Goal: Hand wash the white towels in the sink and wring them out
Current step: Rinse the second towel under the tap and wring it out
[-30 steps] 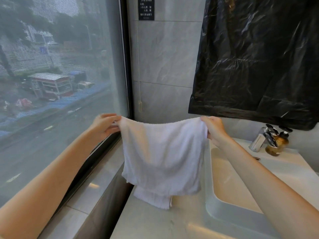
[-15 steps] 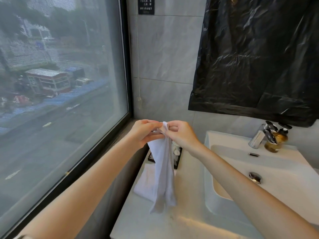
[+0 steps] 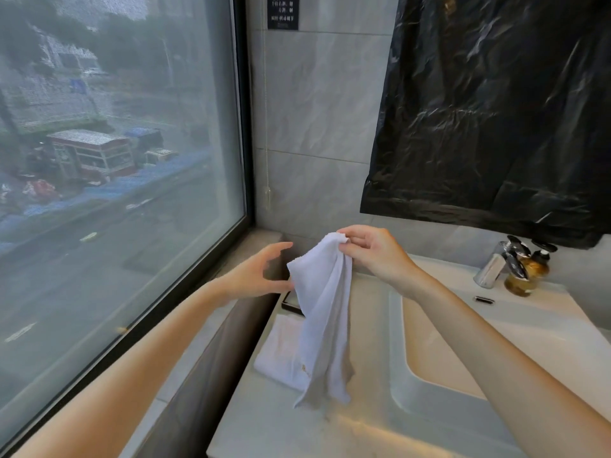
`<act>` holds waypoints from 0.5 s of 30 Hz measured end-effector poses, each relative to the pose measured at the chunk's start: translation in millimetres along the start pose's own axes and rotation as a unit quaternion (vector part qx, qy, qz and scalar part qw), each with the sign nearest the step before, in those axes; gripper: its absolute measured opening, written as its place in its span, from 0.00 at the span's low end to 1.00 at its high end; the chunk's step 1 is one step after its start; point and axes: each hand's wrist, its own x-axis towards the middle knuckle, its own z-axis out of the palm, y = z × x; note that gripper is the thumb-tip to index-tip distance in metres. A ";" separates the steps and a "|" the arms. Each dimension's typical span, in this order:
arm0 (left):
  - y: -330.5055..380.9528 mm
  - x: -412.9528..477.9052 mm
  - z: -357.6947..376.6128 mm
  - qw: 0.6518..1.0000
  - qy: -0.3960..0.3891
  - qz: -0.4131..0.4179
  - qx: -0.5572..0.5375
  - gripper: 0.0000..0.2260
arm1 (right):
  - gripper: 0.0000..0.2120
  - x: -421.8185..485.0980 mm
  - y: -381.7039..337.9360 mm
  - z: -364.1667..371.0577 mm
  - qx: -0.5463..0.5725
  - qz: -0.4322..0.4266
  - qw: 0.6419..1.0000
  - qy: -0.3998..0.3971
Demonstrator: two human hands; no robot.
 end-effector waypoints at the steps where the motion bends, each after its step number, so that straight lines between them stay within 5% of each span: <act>1: -5.7 1.9 2.4 1.000 -0.011 -0.006 0.000 0.38 | 0.09 -0.4 -3.3 -1.9 0.013 -0.003 1.000 -0.010; 5: -18.0 7.9 -0.6 0.983 -0.054 -0.045 -0.169 0.38 | 0.09 0.7 -9.4 -9.8 0.080 -0.013 0.997 -0.013; 9: -10.8 5.4 -7.6 0.961 0.017 0.012 -0.276 0.19 | 0.08 5.6 5.3 -22.4 0.058 0.000 0.998 0.033; 15: 28.8 24.2 -32.6 0.963 0.180 0.085 -0.183 0.14 | 0.06 28.2 29.9 -21.5 0.003 0.031 0.986 0.161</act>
